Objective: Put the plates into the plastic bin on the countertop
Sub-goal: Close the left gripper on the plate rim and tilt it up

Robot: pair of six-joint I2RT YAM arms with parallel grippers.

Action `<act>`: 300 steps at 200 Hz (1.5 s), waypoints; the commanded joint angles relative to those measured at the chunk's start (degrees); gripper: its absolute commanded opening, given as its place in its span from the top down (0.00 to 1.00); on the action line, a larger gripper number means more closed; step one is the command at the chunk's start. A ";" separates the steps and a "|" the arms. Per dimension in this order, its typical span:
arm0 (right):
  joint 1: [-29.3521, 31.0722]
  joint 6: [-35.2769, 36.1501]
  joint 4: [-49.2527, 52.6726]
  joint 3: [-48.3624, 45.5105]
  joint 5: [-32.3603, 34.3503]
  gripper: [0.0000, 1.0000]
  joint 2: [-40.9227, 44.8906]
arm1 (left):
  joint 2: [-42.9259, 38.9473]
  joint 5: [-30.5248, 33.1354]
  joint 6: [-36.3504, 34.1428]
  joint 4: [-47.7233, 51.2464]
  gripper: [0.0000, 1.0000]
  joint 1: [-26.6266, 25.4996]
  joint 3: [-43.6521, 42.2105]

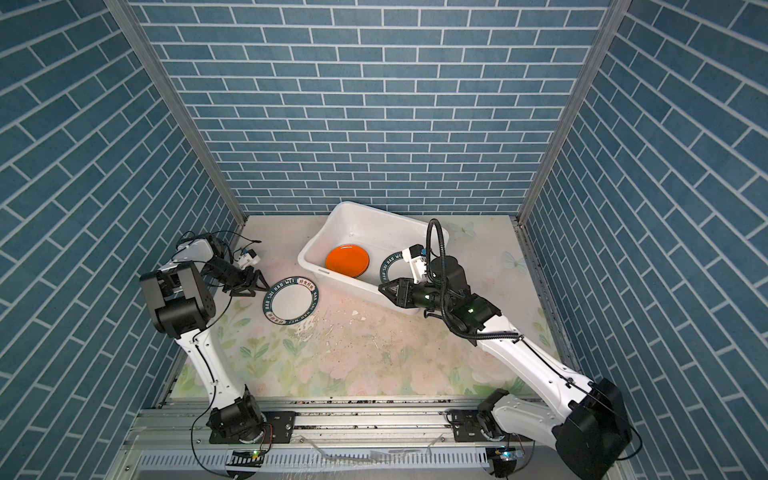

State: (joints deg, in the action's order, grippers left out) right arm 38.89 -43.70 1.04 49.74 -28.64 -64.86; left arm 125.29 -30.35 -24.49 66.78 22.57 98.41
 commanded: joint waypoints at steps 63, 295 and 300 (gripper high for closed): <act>0.39 -2.15 -5.34 -3.70 1.87 0.71 -0.13 | 3.87 -5.00 -5.07 2.80 0.45 -0.09 0.82; 0.52 -5.30 -8.78 -9.69 3.84 0.72 3.20 | 10.38 -11.72 -11.71 10.28 0.82 -0.07 4.14; 0.47 -5.25 -8.84 -9.77 3.86 0.72 3.28 | 10.40 -11.75 -11.77 10.41 0.83 -0.09 4.09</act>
State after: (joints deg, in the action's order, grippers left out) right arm 39.11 -47.22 -5.56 40.97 -25.56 -61.82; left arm 134.72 -40.62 -35.14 75.35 22.52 102.28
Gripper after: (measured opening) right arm 0.277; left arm 0.194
